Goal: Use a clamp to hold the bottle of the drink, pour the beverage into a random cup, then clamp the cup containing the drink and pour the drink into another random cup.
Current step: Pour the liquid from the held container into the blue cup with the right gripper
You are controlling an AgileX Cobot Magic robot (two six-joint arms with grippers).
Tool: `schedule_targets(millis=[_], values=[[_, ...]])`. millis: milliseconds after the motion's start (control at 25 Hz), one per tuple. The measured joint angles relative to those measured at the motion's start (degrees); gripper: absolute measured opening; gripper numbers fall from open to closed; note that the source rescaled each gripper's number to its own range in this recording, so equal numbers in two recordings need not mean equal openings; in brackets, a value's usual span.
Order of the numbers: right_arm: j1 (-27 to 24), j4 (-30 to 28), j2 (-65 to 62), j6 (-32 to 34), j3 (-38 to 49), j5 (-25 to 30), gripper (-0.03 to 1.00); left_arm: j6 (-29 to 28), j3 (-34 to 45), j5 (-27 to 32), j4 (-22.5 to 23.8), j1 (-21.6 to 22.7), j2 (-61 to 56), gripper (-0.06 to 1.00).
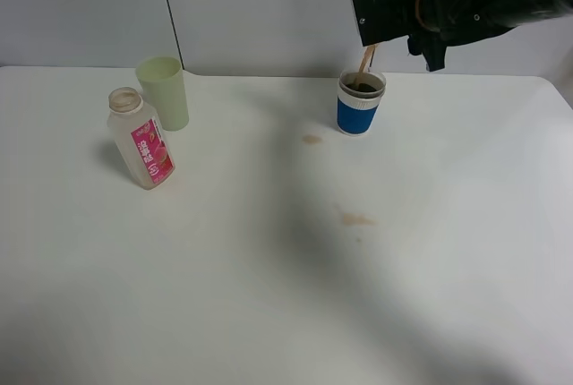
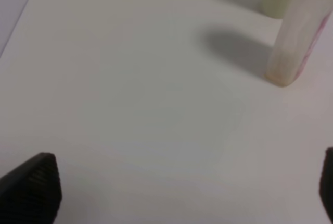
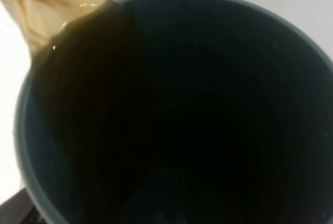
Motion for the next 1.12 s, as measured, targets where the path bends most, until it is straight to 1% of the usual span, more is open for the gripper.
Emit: schedule_targets(millis=[200, 480, 760, 1120], values=[[0.0, 0.0, 0.0, -3.14, 0.0, 0.89, 0.0, 0.0, 0.0, 0.0, 0.0, 0.0, 0.0, 1.0], [0.48, 0.0, 0.0, -5.7, 0.0, 1.16, 0.0, 0.0, 0.0, 0.0, 0.0, 0.0, 0.0, 1.0], [0.72, 0.0, 0.0, -13.71, 0.0, 1.35, 0.0, 0.0, 0.0, 0.0, 0.0, 0.0, 0.0, 1.0], [1.38, 0.0, 0.0, -16.02, 0.0, 1.92, 0.0, 0.0, 0.0, 0.0, 0.0, 0.0, 0.0, 1.0]])
